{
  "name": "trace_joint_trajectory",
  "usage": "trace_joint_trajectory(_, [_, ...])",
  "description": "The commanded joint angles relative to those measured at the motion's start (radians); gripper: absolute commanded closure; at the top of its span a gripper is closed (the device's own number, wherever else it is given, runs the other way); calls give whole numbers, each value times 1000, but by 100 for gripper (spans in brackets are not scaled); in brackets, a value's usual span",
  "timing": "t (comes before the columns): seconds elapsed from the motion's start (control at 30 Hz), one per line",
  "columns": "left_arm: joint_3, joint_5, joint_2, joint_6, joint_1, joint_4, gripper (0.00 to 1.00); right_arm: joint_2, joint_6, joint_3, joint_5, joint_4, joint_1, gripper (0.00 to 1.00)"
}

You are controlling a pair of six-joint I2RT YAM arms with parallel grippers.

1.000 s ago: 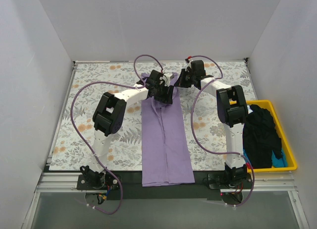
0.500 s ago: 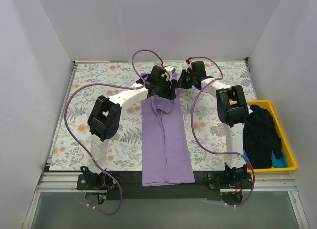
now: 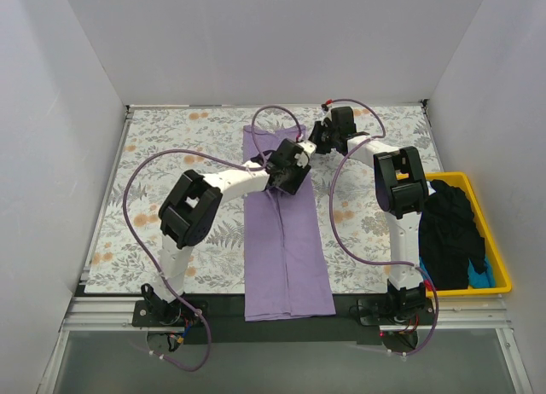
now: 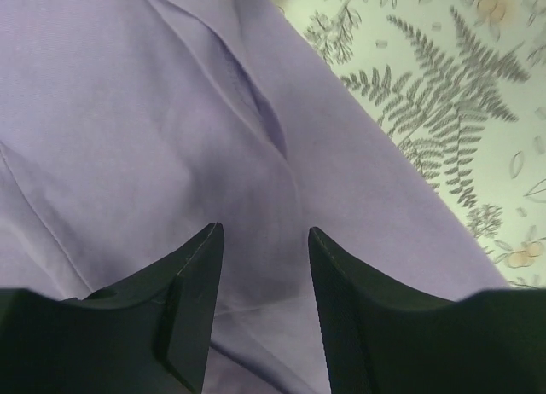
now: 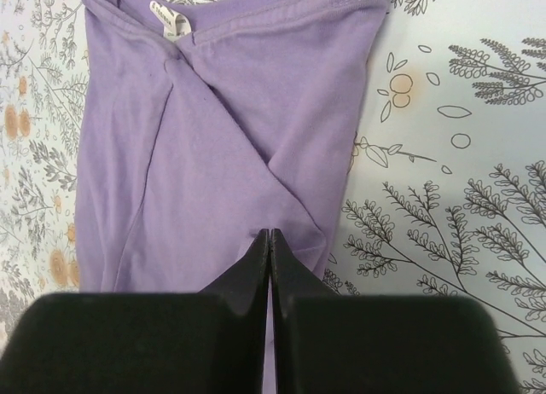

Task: Fold and stack the t-shirts
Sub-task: Fold the tshirt

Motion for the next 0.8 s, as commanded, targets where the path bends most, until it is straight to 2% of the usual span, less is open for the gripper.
trace_joint_trajectory(0.0, [-42,-220,-84,112,-48,65,57,-27,6,0,-20,41,-7,99])
trace_joint_trajectory(0.17, [-60,-306,-72,191,-95,104,55,-27,10,-7,-23,47,-6,99])
trace_joint_trajectory(0.4, [-73,-343,-61,217,-114,114,55,-30,13,-13,-23,51,-9,99])
trace_joint_trajectory(0.77, [-77,-291,-67,225,-134,84,57,-27,21,-11,-28,59,-7,99])
